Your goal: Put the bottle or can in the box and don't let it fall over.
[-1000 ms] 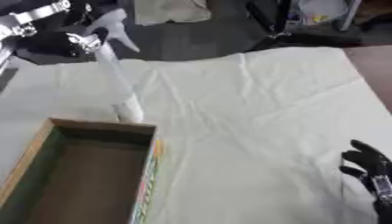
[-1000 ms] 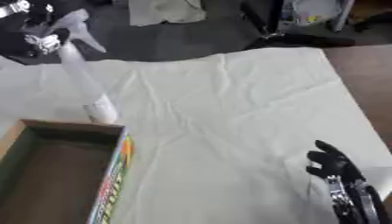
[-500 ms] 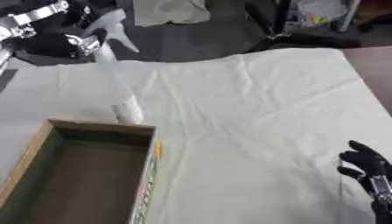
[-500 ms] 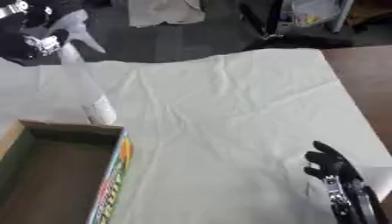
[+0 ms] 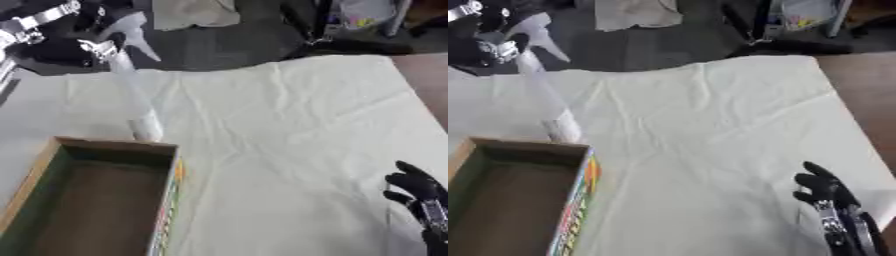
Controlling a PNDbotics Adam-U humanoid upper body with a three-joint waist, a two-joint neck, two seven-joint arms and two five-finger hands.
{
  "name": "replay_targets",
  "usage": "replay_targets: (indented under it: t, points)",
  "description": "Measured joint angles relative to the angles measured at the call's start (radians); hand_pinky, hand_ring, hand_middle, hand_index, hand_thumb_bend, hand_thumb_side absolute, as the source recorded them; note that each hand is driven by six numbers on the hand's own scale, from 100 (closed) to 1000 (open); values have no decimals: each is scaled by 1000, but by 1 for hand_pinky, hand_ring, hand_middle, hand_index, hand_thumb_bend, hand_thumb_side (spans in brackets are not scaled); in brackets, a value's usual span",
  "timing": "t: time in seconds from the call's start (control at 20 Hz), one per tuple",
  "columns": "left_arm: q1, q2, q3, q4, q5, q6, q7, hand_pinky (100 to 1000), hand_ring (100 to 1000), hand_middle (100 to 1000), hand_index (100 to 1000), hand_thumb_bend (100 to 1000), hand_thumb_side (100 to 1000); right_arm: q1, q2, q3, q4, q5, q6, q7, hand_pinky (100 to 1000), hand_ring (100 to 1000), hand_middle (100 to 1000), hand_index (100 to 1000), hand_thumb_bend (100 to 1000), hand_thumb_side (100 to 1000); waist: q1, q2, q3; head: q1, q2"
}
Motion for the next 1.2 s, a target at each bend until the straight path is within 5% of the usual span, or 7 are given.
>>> replay_targets:
  t: [1.2]
  points:
    - [0, -9, -1, 0, -7, -25, 5, 801, 493, 497, 542, 100, 296, -1, 9, 0, 0, -6, 13, 3, 775, 841, 891, 744, 100, 840, 1, 0, -3, -1, 0]
